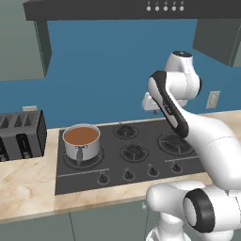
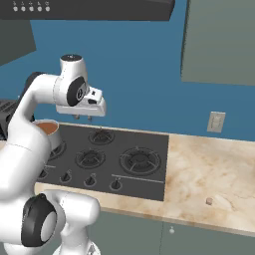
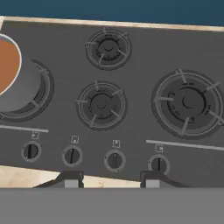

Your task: Pick up the sugar cube(s) and place them in the saucepan with hot chocolate.

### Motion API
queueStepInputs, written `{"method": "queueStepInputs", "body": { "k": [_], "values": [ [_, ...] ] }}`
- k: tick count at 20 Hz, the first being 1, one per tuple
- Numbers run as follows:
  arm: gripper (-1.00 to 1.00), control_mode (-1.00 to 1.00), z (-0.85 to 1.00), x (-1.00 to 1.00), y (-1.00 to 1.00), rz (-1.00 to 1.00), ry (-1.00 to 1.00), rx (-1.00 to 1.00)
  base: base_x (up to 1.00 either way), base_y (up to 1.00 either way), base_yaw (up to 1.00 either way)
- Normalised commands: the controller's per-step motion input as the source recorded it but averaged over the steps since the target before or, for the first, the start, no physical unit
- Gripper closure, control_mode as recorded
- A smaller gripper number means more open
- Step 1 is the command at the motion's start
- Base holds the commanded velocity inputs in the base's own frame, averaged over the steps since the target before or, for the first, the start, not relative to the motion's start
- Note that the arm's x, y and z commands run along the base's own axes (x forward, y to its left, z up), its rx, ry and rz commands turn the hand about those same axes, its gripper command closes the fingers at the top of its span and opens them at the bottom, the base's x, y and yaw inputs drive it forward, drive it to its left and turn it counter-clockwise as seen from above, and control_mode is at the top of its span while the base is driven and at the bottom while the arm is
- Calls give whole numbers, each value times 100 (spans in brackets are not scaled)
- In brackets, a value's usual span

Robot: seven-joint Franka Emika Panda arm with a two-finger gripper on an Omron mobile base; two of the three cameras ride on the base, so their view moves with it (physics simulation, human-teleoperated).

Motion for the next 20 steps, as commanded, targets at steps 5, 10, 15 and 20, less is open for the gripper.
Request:
{"method": "queueStepInputs", "body": {
  "k": [5,10,15,20],
  "values": [
    [-100,-100,-16,-6,-1,-1,1,-4,0,0,0],
    [-100,-100,-55,1,-9,-21,-3,-9,0,0,0],
    [-100,-100,-12,0,-80,-20,0,-1,0,0,0],
    [-100,-100,0,0,-100,-16,1,3,0,0,0]
  ]
}}
